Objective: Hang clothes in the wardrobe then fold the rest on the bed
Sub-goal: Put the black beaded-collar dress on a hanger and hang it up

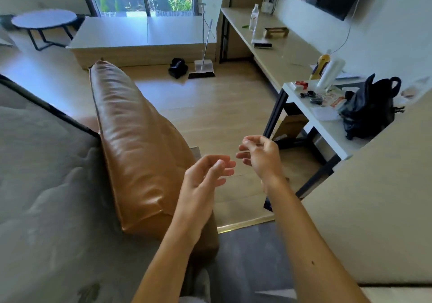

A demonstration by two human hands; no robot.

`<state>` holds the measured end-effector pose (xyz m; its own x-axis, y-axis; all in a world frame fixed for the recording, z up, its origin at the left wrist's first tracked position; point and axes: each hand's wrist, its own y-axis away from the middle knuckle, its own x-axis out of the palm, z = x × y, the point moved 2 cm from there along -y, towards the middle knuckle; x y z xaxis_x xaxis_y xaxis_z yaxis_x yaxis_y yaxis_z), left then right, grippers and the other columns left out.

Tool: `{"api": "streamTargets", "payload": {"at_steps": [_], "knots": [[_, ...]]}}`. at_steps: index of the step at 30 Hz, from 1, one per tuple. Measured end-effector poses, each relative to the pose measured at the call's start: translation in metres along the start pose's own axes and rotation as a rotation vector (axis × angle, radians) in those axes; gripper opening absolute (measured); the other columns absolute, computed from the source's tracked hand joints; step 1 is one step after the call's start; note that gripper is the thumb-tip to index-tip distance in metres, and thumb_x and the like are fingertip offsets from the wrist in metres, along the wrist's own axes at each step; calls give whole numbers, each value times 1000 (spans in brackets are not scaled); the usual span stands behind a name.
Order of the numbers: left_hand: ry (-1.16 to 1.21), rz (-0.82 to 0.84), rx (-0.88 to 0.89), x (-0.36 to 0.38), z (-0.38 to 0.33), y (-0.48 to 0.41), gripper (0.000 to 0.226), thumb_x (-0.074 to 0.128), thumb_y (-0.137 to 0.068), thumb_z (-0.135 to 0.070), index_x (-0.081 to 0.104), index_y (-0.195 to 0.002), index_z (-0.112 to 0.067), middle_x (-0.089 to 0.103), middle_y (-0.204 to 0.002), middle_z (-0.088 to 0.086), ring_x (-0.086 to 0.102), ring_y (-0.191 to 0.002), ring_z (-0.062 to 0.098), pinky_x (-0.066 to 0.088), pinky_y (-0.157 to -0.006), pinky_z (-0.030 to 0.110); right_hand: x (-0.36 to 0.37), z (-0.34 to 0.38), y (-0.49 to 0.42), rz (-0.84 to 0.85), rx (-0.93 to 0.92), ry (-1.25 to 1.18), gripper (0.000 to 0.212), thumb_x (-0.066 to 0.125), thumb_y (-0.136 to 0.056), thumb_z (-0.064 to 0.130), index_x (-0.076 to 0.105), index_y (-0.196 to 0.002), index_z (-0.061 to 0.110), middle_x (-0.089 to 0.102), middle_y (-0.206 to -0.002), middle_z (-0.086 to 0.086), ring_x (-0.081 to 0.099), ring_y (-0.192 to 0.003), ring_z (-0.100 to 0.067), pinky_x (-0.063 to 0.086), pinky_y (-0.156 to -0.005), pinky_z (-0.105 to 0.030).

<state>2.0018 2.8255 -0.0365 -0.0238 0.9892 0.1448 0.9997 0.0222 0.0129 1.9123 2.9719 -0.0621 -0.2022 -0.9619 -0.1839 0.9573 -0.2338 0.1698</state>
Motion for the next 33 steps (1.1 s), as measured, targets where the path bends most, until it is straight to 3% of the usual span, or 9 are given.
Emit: {"api": "streamTargets", "payload": {"at_steps": [8,11,14,18,22,29,33], "knots": [[44,49,-52,-11,7,-104,41,54,-89,-40,69,-112,-10,77,-104,5,72,-101,19,56,-90,32,41,0,-83,-72,79,-33,9,59,-100,21,66,-101,15,73,-90,-6,74,-79,-21,60,-85,-46],[37,30,-49,-15,10,-129,38,54,-89,-40,69,-109,-11,77,-102,4,72,-99,18,57,-88,30,49,-2,-113,-88,110,-34,12,58,-100,20,65,-104,12,73,-91,-8,74,-79,-22,61,-84,-44],[-31,-17,-59,-14,18,-156,18,57,-100,-28,71,-104,-17,76,-98,0,72,-96,14,55,-84,27,58,-3,-146,-82,136,-44,13,58,-99,19,65,-106,9,74,-94,-11,73,-75,-20,60,-79,-40],[-85,-77,-86,-8,27,-190,27,54,-94,-39,71,-104,-21,75,-98,-4,70,-97,12,55,-85,27,63,-3,-197,-77,141,-47,11,58,-99,18,65,-101,10,73,-89,-9,71,-69,-15,59,-73,-35],[-105,-155,-122,4,40,-228,22,56,-98,-35,71,-104,-19,75,-99,-4,70,-98,11,54,-84,25,67,-11,-253,-9,162,-65,13,57,-99,17,64,-104,7,71,-89,-8,70,-68,-14,58,-70,-32],[-139,-357,-162,59,64,-323,31,59,-92,-50,71,-100,-23,76,-96,-11,70,-96,5,54,-86,24,49,-15,-378,179,186,-35,9,56,-100,16,63,-101,10,71,-90,-8,70,-70,-15,59,-78,-37],[-93,-404,-192,105,66,-390,32,53,-91,-41,69,-106,-19,76,-99,-7,71,-98,8,55,-89,28,9,-4,-453,199,156,26,14,57,-100,18,64,-105,8,73,-93,-10,71,-70,-15,59,-77,-35]]}}
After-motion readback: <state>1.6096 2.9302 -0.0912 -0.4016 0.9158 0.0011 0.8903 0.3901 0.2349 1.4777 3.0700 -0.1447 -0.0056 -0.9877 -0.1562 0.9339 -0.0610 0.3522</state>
